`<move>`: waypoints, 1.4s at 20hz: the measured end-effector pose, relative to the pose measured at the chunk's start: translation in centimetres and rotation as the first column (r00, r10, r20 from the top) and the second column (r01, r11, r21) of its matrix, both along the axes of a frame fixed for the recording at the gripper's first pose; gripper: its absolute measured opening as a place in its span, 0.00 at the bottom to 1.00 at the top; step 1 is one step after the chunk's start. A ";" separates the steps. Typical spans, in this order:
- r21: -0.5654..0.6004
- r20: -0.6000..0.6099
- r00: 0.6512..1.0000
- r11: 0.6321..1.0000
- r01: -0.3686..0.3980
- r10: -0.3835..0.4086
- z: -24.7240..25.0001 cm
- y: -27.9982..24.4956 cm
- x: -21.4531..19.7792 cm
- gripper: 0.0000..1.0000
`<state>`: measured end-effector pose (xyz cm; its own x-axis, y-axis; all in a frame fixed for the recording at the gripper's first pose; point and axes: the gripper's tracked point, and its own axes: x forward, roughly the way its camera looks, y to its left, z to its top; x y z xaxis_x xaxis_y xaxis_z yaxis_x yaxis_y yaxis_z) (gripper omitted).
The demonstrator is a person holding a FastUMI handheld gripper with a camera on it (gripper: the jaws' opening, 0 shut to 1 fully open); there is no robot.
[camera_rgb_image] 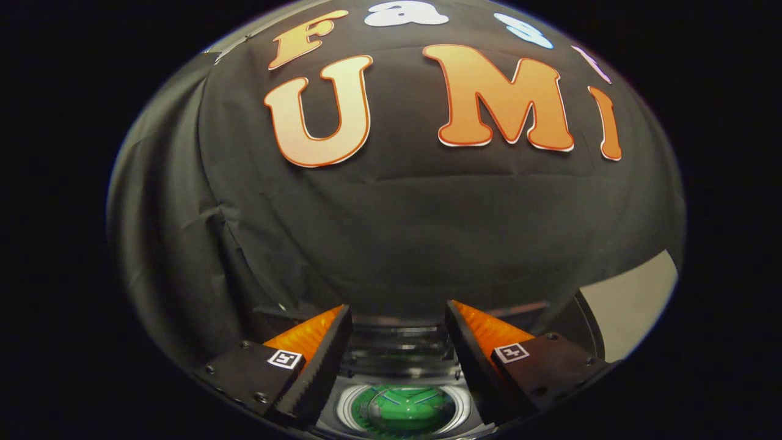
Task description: Put the clothes into the washing machine and then close the washing machine lid.
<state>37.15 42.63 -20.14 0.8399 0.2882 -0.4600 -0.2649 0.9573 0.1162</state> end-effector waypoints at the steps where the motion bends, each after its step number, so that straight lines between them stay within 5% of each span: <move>1: -0.016 -0.011 1.000 1.000 -0.003 0.003 -0.5 0.2 0.7 0.98; 6: -0.027 -0.078 0.997 0.999 0.017 -0.019 -4.7 1.1 2.3 0.99; 9: -0.045 -0.013 1.000 0.999 0.024 -0.025 -4.6 0.7 2.0 0.99; 28: 0.011 0.261 0.964 0.998 0.058 -0.059 -5.6 -1.5 -12.4 0.99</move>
<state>24.77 41.11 -25.72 0.9461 0.2360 -0.2219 -0.2299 0.9717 0.0535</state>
